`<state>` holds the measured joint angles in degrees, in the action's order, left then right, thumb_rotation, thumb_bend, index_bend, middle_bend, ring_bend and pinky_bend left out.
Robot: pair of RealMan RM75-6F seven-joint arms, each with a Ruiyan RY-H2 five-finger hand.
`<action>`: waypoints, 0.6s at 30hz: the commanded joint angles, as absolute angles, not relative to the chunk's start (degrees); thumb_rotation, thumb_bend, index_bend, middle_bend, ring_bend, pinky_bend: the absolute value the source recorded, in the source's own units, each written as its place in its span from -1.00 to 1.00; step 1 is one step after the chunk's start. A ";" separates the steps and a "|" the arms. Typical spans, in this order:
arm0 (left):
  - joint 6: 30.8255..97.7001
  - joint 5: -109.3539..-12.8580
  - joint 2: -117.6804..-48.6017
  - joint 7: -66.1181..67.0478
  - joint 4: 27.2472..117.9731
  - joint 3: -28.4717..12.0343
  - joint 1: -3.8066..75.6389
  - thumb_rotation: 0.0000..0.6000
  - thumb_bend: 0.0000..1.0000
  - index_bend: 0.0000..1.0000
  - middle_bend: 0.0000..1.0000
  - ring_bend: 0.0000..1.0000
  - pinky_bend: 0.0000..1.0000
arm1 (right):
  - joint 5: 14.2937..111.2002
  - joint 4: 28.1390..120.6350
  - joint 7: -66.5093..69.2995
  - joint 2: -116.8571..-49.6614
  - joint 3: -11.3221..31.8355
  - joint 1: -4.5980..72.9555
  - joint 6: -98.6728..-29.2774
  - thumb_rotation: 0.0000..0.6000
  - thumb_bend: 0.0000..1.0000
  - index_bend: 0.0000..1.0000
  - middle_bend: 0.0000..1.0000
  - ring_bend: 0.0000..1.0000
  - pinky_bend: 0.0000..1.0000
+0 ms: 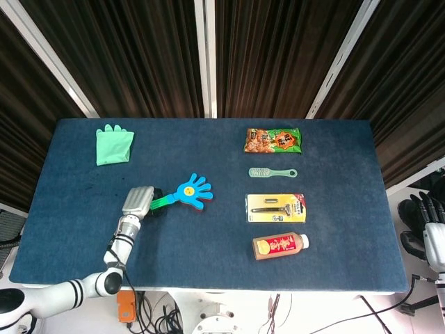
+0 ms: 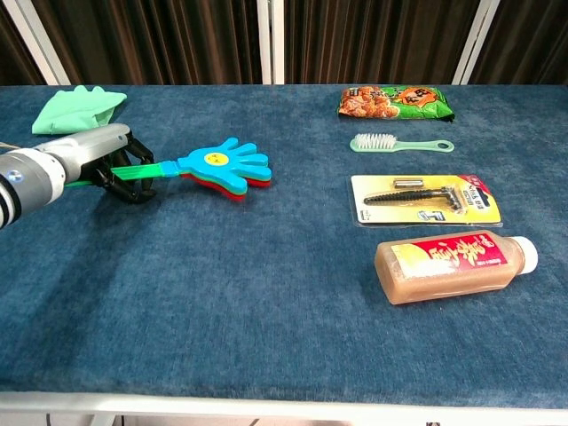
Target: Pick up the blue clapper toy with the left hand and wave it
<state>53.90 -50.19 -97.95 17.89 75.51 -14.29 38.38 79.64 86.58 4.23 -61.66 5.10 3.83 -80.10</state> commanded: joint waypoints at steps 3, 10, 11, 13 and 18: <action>55.88 -50.00 -99.10 18.96 75.10 -14.46 38.83 1.00 -0.32 0.94 1.00 1.00 1.00 | 79.58 86.50 4.23 -61.72 5.09 3.79 -80.11 1.00 -0.44 -1.00 -1.00 -1.00 -1.00; 61.05 -56.50 -101.97 15.58 70.42 -13.74 38.15 1.00 -0.33 1.00 1.00 1.00 1.00 | 79.43 86.41 4.23 -61.80 5.06 3.73 -80.04 1.00 -0.44 -1.00 -1.00 -1.00 -1.00; 62.09 -58.17 -102.50 13.43 69.53 -13.81 37.82 1.00 -0.34 1.00 1.00 1.00 1.00 | 79.45 86.36 4.28 -61.83 5.05 3.74 -80.03 1.00 -0.44 -1.00 -1.00 -1.00 -1.00; 63.91 -60.96 -103.22 9.46 68.14 -13.94 37.23 1.00 -0.33 1.00 1.00 1.00 1.00 | 79.49 86.32 4.29 -61.86 5.01 3.73 -80.00 1.00 -0.44 -1.00 -1.00 -1.00 -1.00; 67.87 -67.17 -104.12 -3.79 65.60 -14.93 35.68 1.00 -0.25 1.00 1.00 1.00 1.00 | 79.41 86.32 4.16 -61.86 5.02 3.69 -80.03 1.00 -0.44 -1.00 -1.00 -1.00 -1.00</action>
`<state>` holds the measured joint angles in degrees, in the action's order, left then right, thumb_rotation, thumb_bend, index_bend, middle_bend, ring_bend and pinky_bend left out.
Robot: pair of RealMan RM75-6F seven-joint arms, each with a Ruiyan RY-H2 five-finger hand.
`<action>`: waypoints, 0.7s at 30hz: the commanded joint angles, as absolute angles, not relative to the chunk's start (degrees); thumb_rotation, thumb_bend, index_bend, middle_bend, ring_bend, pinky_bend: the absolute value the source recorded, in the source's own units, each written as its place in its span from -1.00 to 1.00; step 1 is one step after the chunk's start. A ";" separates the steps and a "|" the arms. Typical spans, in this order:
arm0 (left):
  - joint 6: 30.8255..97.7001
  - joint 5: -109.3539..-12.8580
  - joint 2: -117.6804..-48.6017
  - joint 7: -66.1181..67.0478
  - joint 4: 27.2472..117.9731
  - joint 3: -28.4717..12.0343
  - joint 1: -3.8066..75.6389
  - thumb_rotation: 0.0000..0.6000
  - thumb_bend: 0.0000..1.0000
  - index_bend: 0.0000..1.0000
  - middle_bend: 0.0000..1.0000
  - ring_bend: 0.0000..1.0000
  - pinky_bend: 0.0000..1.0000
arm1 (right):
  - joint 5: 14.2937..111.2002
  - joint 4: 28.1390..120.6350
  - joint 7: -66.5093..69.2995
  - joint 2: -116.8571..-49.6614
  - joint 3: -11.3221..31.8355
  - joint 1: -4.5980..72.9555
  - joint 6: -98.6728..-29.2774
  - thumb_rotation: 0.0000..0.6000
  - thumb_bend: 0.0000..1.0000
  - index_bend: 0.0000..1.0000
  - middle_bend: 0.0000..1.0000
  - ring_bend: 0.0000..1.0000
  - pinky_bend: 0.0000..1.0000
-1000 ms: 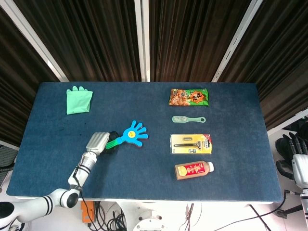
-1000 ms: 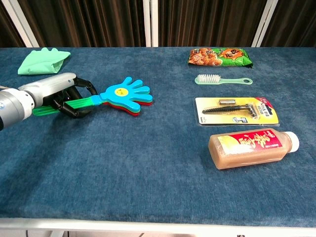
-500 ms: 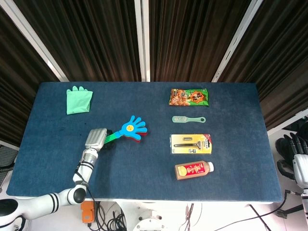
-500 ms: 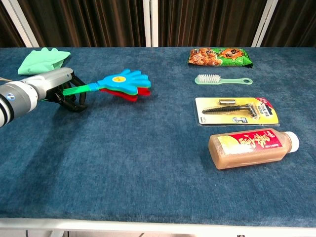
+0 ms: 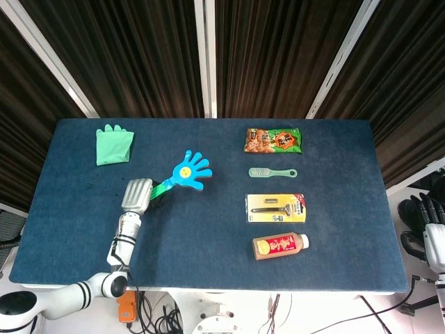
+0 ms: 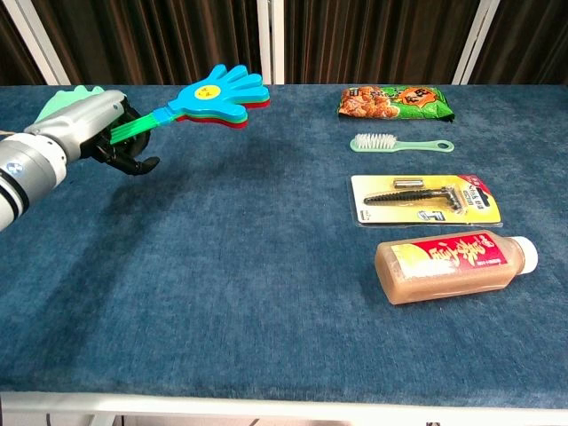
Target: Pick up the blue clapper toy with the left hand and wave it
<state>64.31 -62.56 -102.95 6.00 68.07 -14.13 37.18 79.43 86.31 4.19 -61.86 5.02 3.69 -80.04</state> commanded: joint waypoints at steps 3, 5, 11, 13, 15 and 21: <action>67.55 -67.91 -103.08 -14.32 67.95 -16.80 34.51 1.00 -0.20 1.00 1.00 1.00 1.00 | 79.39 86.40 3.87 -61.93 4.96 3.78 -79.81 1.00 -0.44 -1.00 -1.00 -1.00 -1.00; 66.17 -67.76 -101.50 -21.79 70.70 -18.20 33.67 1.00 -0.11 1.00 1.00 1.00 1.00 | 79.42 86.61 3.56 -61.98 4.91 3.88 -79.64 1.00 -0.44 -1.00 -1.00 -1.00 -1.00; 63.20 -68.65 -96.42 -36.84 76.62 -21.07 31.95 1.00 0.25 1.00 1.00 1.00 1.00 | 79.69 87.47 2.55 -61.90 4.80 4.04 -79.63 1.00 -0.44 -1.00 -1.00 -1.00 -1.00; 61.90 -70.38 -94.33 -44.40 78.86 -21.59 31.34 1.00 0.27 1.00 1.00 1.00 1.00 | 79.68 87.66 2.32 -61.88 4.80 4.04 -79.67 1.00 -0.44 -1.00 -1.00 -1.00 -1.00; 61.14 -72.68 -92.60 -52.67 80.41 -21.95 30.78 1.00 0.28 1.00 1.00 1.00 1.00 | 79.64 87.77 2.16 -61.88 4.78 4.04 -79.67 1.00 -0.44 -1.00 -1.00 -1.00 -1.00; 63.60 -79.35 -89.91 -70.10 81.26 -22.13 29.62 1.00 0.30 1.00 1.00 1.00 1.00 | 79.75 88.11 1.70 -61.85 4.76 4.00 -79.92 1.00 -0.44 -1.00 -1.00 -1.00 -1.00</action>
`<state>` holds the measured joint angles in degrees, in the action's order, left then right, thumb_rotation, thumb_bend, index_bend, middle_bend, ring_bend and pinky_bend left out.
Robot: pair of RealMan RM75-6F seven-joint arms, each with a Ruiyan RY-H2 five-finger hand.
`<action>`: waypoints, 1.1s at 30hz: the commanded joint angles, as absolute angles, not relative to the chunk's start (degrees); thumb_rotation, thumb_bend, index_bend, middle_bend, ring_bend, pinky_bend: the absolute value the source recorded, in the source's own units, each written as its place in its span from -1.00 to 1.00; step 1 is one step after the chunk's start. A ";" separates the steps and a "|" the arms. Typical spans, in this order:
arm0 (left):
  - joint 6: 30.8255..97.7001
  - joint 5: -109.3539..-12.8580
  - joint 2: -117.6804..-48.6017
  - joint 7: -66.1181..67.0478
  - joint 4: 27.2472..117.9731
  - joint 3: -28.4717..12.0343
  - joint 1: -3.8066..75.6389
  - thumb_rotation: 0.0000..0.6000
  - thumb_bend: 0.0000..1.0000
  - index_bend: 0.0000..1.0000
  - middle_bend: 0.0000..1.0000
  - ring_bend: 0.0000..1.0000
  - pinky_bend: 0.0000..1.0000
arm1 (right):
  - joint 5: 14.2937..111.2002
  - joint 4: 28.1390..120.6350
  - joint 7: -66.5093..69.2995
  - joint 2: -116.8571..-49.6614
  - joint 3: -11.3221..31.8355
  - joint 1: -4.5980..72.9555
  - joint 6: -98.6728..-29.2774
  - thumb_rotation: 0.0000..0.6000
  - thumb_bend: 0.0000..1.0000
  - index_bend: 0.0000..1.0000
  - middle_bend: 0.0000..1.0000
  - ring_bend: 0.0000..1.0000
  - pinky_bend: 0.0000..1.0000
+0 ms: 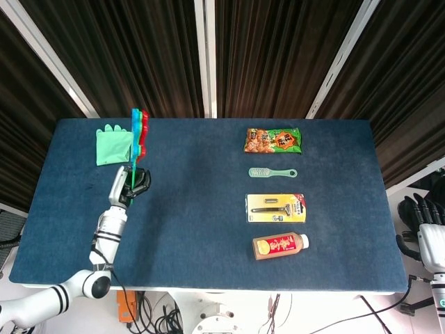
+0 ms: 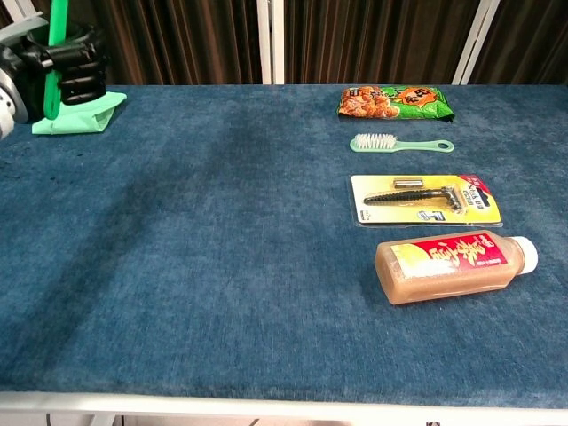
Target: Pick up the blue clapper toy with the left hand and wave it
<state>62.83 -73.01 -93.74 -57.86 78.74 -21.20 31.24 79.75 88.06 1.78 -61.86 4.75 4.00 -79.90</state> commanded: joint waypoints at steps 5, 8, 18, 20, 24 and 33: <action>66.01 -90.55 -89.29 -44.25 71.34 -15.37 32.65 1.00 0.33 1.00 1.00 1.00 1.00 | 79.78 88.34 1.38 -61.88 4.74 4.11 -79.82 1.00 -0.44 -1.00 -1.00 -1.00 -1.00; 64.28 -94.95 -89.69 -24.46 67.08 -11.38 34.69 1.00 0.33 1.00 1.00 1.00 1.00 | 79.86 88.48 1.21 -61.93 4.70 4.23 -79.68 1.00 -0.44 -1.00 -1.00 -1.00 -1.00; 56.55 -95.07 -87.53 2.22 67.17 -7.17 38.31 1.00 0.31 1.00 1.00 1.00 1.00 | 79.53 88.38 1.51 -61.71 4.76 4.15 -79.65 1.00 -0.44 -1.00 -1.00 -1.00 -1.00; 56.66 -93.98 -87.31 2.51 67.99 -7.18 38.25 1.00 0.31 1.00 1.00 1.00 1.00 | 79.59 88.28 1.65 -61.74 4.74 4.21 -79.55 1.00 -0.44 -1.00 -1.00 -1.00 -1.00; 58.42 -90.43 -87.64 -4.26 70.63 -8.47 37.37 1.00 0.31 1.00 1.00 1.00 1.00 | 79.75 88.19 1.76 -61.77 4.68 4.21 -79.59 1.00 -0.44 -1.00 -1.00 -1.00 -1.00; 61.58 -79.72 -84.79 -58.06 83.60 -18.00 33.67 1.00 0.31 1.00 1.00 1.00 1.00 | 79.67 88.12 1.85 -61.80 4.66 4.14 -79.65 1.00 -0.44 -1.00 -1.00 -1.00 -1.00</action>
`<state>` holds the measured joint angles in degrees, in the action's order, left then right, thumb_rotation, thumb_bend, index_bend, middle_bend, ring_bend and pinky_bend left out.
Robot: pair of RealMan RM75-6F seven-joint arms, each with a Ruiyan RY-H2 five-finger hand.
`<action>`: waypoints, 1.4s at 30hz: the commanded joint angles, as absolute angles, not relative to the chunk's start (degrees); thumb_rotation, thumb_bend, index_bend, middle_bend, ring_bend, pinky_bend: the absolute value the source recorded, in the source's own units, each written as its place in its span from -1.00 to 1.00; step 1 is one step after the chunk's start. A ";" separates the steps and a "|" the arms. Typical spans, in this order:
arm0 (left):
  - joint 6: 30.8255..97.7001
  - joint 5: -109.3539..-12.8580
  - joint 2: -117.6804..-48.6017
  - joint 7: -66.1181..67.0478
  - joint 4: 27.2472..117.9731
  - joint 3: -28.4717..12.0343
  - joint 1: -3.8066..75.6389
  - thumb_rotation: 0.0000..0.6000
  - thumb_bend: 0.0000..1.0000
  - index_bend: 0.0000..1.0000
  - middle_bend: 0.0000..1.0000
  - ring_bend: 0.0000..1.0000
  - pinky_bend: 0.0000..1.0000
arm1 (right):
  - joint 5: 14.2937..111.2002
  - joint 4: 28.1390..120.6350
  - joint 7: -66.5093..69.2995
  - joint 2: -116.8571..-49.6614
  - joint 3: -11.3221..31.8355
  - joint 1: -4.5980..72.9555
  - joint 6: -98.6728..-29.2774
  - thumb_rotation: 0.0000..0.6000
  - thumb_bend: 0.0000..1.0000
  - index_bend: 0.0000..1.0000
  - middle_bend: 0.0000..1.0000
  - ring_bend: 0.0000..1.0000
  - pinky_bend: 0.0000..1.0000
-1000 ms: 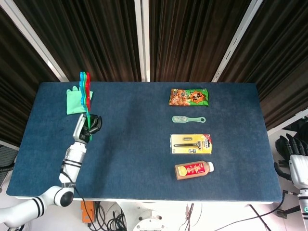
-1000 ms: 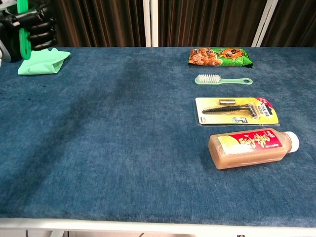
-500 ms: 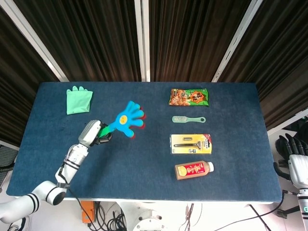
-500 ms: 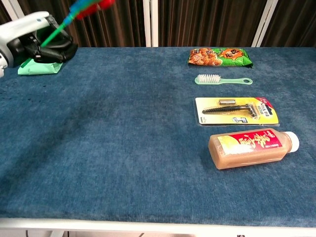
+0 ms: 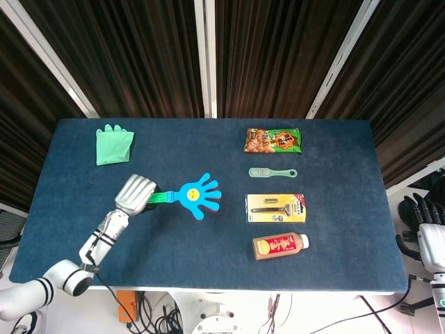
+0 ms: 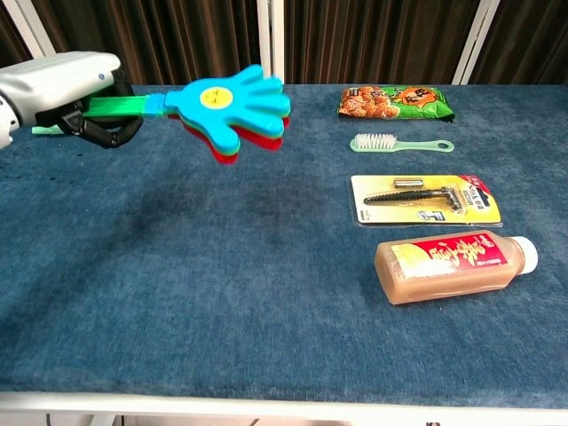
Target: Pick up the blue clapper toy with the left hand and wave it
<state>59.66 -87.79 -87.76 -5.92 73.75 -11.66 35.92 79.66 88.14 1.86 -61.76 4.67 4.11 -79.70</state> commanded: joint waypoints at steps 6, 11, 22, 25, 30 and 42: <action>63.38 -86.91 -82.27 -63.58 80.23 -15.43 34.10 1.00 0.31 1.00 1.00 1.00 1.00 | 79.60 87.97 1.60 -62.18 4.63 4.36 -79.29 1.00 -0.44 -1.00 -1.00 -1.00 -1.00; 65.25 -94.37 -84.67 -37.16 71.64 -10.55 35.94 1.00 0.31 1.00 1.00 1.00 1.00 | 79.89 88.26 1.11 -62.34 4.51 4.44 -79.35 1.00 -0.43 -1.00 -1.00 -1.00 -1.00; 52.42 -101.70 -84.15 0.84 69.98 -0.64 41.52 1.00 0.31 1.00 1.00 1.00 1.00 | 79.92 88.06 1.13 -62.29 4.34 4.28 -79.46 1.00 -0.43 -1.00 -1.00 -1.00 -1.00; 51.37 -100.87 -82.94 2.98 71.65 -0.90 42.44 1.00 0.31 1.00 1.00 1.00 1.00 | 79.81 87.77 1.40 -62.43 4.35 4.36 -79.23 1.00 -0.43 -1.00 -1.00 -1.00 -1.00; 52.02 -97.76 -81.78 3.14 74.15 -2.22 42.62 1.00 0.31 1.00 1.00 1.00 1.00 | 79.94 87.49 1.75 -62.55 4.34 4.42 -79.18 1.00 -0.43 -1.00 -1.00 -1.00 -1.00; 60.15 -71.43 -84.91 -70.72 88.23 -19.89 33.78 1.00 0.28 1.00 1.00 1.00 1.00 | 79.83 87.54 1.86 -62.34 4.40 4.36 -79.24 1.00 -0.43 -1.00 -1.00 -1.00 -1.00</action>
<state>56.61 -89.96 -83.81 -5.45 77.40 -7.50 39.00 79.82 87.53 1.88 -62.34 4.40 4.34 -79.26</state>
